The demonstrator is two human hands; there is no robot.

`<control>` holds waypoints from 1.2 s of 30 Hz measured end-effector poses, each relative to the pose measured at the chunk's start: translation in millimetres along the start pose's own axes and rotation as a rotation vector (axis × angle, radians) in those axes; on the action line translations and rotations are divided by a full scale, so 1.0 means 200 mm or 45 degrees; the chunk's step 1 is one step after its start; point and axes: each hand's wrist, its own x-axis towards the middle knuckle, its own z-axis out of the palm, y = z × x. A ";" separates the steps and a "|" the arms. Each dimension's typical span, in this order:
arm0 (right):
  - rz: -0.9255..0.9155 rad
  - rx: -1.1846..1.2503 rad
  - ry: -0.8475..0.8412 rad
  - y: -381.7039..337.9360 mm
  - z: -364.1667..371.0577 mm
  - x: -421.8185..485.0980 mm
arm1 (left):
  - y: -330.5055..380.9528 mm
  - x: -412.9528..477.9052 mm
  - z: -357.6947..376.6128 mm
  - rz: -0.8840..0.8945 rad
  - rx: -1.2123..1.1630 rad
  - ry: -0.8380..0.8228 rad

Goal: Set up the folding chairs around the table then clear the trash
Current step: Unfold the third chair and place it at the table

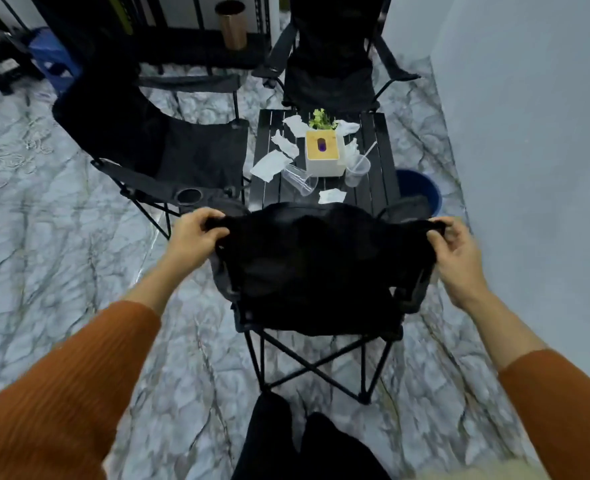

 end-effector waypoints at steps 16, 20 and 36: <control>0.152 -0.652 -0.179 0.58 -0.43 -0.69 | -0.36 -0.83 0.27 0.016 0.209 -0.166; 0.094 -0.770 -0.235 0.55 -0.41 -0.64 | -0.33 -0.80 0.24 0.020 0.312 -0.247; -0.065 -1.178 -0.403 0.49 -0.47 -0.33 | -0.23 -0.77 0.36 0.043 0.564 -0.212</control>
